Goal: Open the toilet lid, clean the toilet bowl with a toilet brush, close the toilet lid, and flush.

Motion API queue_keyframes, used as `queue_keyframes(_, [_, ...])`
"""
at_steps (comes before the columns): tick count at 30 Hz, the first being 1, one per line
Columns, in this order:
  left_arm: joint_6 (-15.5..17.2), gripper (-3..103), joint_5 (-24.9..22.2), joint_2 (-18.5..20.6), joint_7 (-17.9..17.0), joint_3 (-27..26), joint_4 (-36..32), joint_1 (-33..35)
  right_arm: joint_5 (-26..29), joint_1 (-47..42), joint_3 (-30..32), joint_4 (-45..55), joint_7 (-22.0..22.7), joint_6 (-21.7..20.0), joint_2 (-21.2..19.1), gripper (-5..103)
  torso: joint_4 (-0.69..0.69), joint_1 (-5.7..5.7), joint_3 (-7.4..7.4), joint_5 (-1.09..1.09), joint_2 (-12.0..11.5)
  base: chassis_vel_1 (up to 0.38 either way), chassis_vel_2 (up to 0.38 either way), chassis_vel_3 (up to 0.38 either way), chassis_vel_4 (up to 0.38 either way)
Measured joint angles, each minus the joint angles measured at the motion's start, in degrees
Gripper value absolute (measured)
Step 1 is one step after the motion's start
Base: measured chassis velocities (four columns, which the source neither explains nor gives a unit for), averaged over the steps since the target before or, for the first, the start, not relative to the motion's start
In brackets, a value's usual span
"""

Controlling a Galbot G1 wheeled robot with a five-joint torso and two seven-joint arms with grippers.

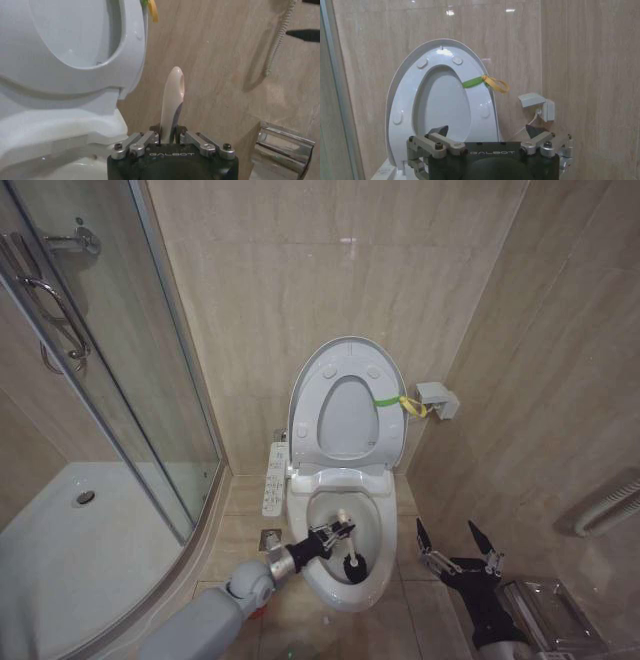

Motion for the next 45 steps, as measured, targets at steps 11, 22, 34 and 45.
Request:
queue_keyframes(11, [-4.68,19,6.57,-1.45,2.53,-0.35,9.96,-0.19,0.00,0.00,0.00,0.00,0.00,0.00,0.00,100,0.01,0.00,0.01,0.00,0.00,0.000,0.000,0.000,0.000])
queue_keyframes(22, [-6.59,19,8.81,-2.16,2.38,-1.66,14.01,-2.16,0.00,0.00,0.00,0.01,0.00,0.00,0.00,100,-0.01,0.00,0.01,-0.02,0.00,0.000,0.000,0.000,0.000])
queue_keyframes(34, [0.64,18,2.26,7.40,0.15,0.88,-3.43,-0.91,0.00,0.00,0.01,0.00,0.01,0.00,-0.01,100,-0.01,0.01,0.01,-0.01,-0.01,0.000,0.000,0.000,0.000])
queue_keyframes(45, [4.82,17,-1.71,20.09,-1.25,1.66,-17.38,3.63,0.00,0.00,0.00,0.00,0.00,0.00,0.00,100,0.01,0.00,0.00,-0.01,0.00,0.000,0.000,0.000,0.000])
